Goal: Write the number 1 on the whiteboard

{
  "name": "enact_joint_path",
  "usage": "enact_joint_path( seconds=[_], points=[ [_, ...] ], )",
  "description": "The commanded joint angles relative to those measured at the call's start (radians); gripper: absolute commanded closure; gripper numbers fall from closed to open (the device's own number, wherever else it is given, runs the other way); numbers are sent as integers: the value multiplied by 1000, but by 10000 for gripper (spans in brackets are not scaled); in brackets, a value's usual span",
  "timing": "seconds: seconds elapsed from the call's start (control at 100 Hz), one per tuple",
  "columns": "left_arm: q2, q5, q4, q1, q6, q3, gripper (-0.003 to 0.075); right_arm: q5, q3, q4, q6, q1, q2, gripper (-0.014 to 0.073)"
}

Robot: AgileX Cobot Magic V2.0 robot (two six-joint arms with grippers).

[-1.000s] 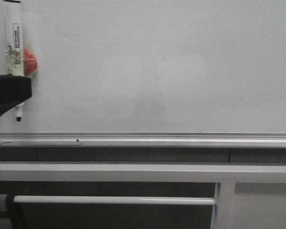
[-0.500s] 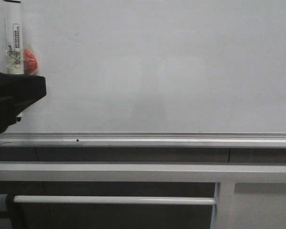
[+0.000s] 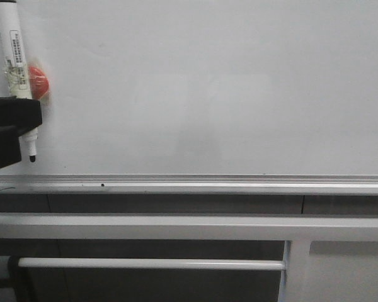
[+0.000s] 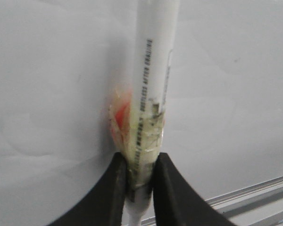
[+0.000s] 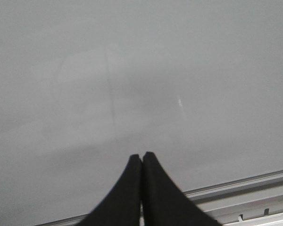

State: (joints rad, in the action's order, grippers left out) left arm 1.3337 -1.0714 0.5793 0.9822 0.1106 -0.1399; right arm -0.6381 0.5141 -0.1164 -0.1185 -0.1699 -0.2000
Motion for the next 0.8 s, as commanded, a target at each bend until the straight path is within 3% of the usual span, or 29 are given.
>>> enact_joint_path(
  seconds=[0.0,0.1,0.21,0.31,0.45,0.64,0.79],
  points=[
    [-10,-60,-44,8,-10,-15,741,86,25,-4,12,1,-21,657],
    [-10,-60,-104,8,-10,-11,741,79,30,-18,77,13,-21,657],
    [-10,-48,-215,8,-10,-11,741,56,51,-180,401,70,-21,657],
    [-10,12,-304,8,-10,-11,741,12,75,-321,566,147,-40,657],
    [-12,99,-377,8,8,-11,741,-33,92,-337,618,286,-110,657],
    [-12,141,-464,8,29,-17,741,-7,95,-333,669,559,-255,657],
    [-12,365,-522,8,48,-63,741,81,95,-316,692,743,-359,657]
  ],
)
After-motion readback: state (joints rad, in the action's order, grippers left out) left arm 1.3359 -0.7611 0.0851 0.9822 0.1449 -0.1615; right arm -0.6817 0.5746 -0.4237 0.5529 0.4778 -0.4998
